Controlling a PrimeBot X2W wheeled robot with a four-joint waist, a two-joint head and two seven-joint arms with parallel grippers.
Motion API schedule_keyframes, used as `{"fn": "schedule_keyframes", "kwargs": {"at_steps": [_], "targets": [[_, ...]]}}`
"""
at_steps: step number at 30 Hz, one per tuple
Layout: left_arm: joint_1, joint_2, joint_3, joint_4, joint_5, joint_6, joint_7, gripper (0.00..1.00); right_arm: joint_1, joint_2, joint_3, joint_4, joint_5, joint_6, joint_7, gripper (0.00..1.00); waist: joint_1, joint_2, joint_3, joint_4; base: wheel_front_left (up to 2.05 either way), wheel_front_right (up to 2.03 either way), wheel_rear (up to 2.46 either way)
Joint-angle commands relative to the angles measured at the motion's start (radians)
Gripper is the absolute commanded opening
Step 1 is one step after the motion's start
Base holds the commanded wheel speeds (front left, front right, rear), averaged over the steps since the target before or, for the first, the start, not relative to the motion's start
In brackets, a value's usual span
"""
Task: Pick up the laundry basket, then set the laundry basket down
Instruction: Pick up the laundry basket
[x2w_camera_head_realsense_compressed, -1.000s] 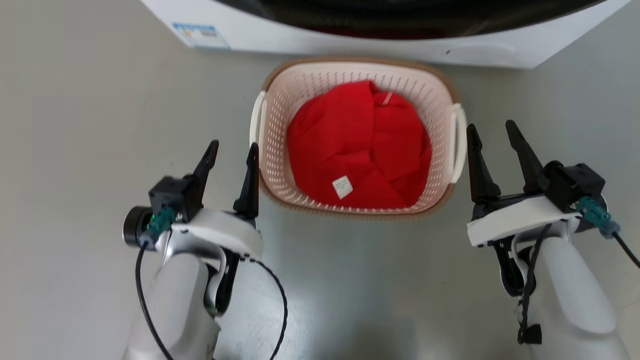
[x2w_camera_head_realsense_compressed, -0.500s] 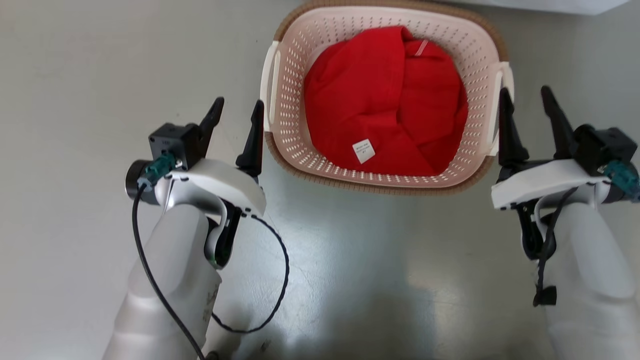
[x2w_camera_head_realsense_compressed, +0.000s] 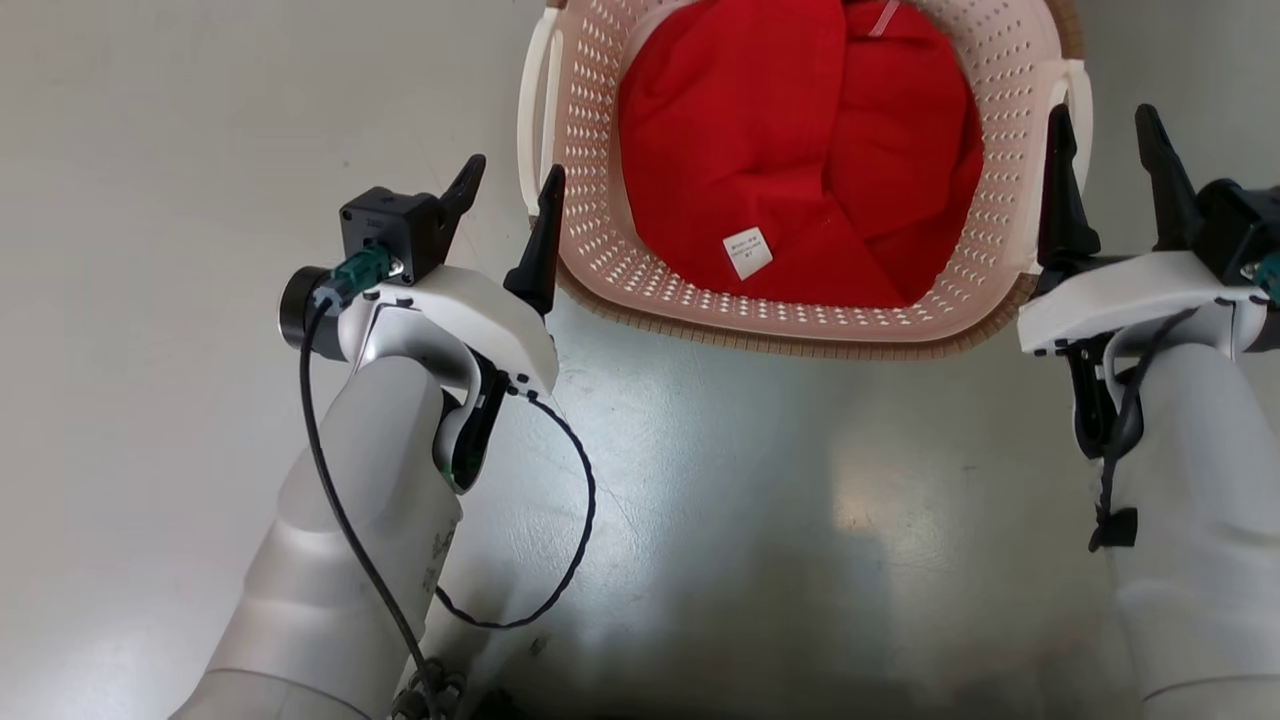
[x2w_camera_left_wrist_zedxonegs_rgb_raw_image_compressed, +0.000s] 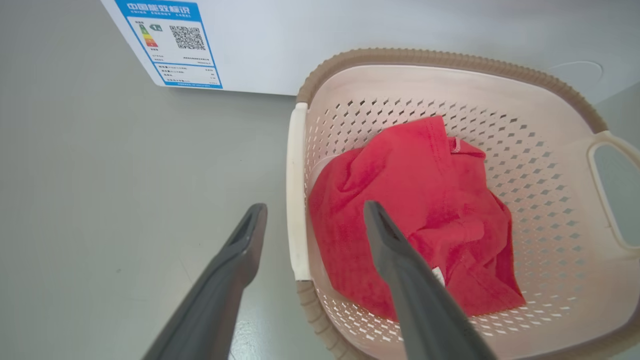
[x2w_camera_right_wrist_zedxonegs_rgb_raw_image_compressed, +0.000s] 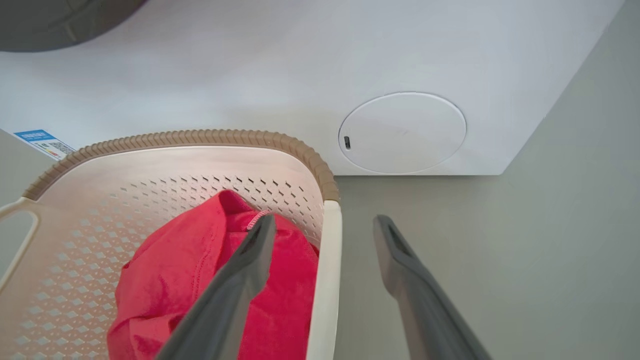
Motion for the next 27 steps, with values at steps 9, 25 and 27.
{"fn": "schedule_keyframes", "kwargs": {"at_steps": [9, 25, 27], "targets": [[-0.057, 0.026, -0.005, 0.079, -0.018, 0.014, -0.005, 1.0, -0.039, 0.018, 0.015, 0.082, -0.026, 0.0, -0.014, 1.0, -0.0001, 0.0, 0.048, -0.004, 0.0, 0.0, 0.0], [-0.141, 0.026, -0.028, 0.17, -0.034, 0.037, -0.005, 1.0, -0.107, 0.018, 0.09, 0.2, -0.022, 0.0, -0.014, 1.0, -0.0001, 0.0, 0.085, -0.022, 0.0, 0.0, 0.0], [-0.146, 0.026, -0.025, 0.178, -0.032, 0.038, -0.005, 1.0, -0.113, 0.018, 0.101, 0.209, -0.017, 0.0, -0.014, 1.0, -0.0001, 0.0, 0.086, -0.025, 0.0, 0.0, 0.0]]}}
